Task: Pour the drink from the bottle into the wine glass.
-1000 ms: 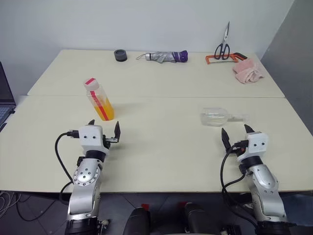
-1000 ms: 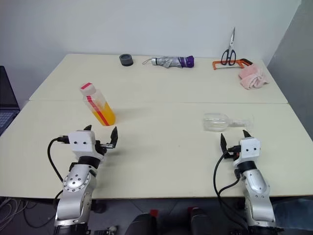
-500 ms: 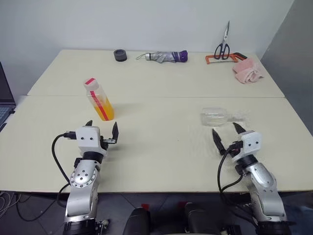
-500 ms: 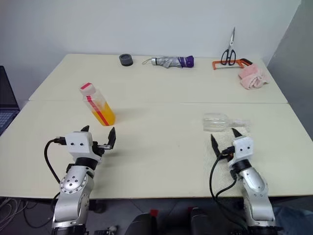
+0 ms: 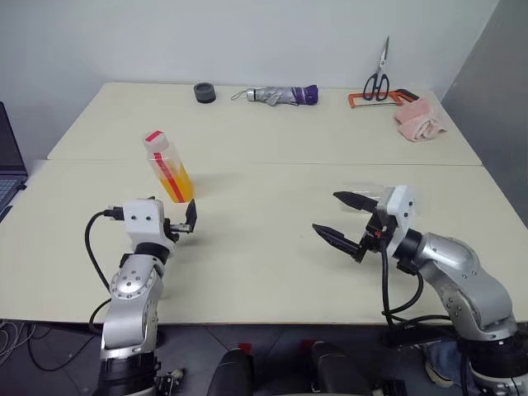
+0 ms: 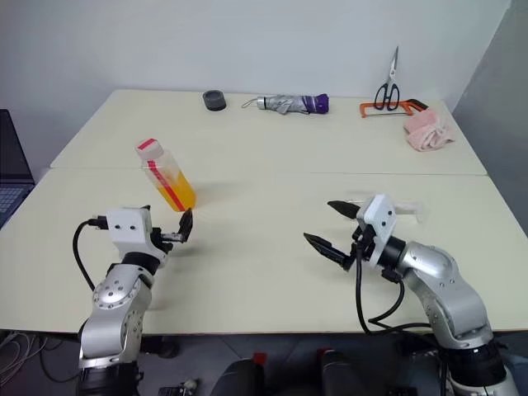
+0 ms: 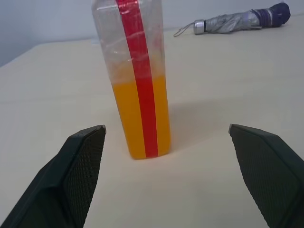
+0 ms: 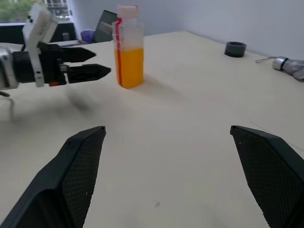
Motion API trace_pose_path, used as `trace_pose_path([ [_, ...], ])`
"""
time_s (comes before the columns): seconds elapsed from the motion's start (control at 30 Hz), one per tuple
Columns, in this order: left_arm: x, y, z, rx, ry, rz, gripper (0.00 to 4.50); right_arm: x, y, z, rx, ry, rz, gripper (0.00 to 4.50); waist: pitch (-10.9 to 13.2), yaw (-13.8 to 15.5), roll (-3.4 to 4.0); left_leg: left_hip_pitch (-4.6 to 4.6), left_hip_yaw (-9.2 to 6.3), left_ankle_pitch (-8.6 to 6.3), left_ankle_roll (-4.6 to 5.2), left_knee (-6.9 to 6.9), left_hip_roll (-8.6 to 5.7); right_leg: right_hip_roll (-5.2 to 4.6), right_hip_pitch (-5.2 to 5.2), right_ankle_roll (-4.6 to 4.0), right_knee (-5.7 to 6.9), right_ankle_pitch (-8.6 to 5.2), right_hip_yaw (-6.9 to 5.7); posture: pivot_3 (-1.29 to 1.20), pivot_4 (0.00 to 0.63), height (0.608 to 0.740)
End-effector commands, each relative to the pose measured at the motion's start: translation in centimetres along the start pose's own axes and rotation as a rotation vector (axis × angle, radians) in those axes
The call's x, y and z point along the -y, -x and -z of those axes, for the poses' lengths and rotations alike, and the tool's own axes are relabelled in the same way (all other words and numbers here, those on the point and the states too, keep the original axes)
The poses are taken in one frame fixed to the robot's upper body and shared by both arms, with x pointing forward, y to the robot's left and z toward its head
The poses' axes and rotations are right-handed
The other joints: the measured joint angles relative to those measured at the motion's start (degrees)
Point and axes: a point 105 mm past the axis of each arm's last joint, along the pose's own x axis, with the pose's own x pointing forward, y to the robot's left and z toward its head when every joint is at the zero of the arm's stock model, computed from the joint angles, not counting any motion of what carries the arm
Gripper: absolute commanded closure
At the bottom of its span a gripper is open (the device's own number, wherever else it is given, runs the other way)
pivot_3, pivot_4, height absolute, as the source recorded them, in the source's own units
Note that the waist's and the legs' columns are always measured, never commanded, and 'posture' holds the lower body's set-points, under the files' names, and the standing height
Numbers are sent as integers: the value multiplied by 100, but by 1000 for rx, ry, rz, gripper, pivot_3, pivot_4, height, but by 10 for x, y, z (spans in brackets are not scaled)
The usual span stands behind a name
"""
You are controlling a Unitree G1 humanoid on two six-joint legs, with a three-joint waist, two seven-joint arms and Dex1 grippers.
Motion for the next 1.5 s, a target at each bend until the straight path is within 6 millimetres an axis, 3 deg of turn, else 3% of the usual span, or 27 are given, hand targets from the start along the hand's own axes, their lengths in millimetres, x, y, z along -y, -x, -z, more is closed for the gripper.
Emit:
trace_pose_path([
  [0.03, -4, -3, -25, 62, -10, -35, 46, -3, -4, -12, 27, -1, -39, 0, 0, 2, 0, -1, 1, 0, 0, 0, 0, 0, 0, 0, -2, 0, 1, 0, 150, 740],
  [0.73, -17, -32, -65, 121, -11, -127, 46, -12, -14, -23, 36, -29, -127, 0, 0, 6, 0, -40, -30, 0, 0, 4, -3, -10, -7, 3, -27, 5, -14, 0, 150, 740],
  [1.5, -21, -61, -69, 87, -26, -127, 46, -11, -21, -30, 60, -33, -131, 0, 0, 14, 1, -70, -118, 2, -3, 10, -14, -29, -7, -1, -27, 7, -109, 0, 150, 740],
])
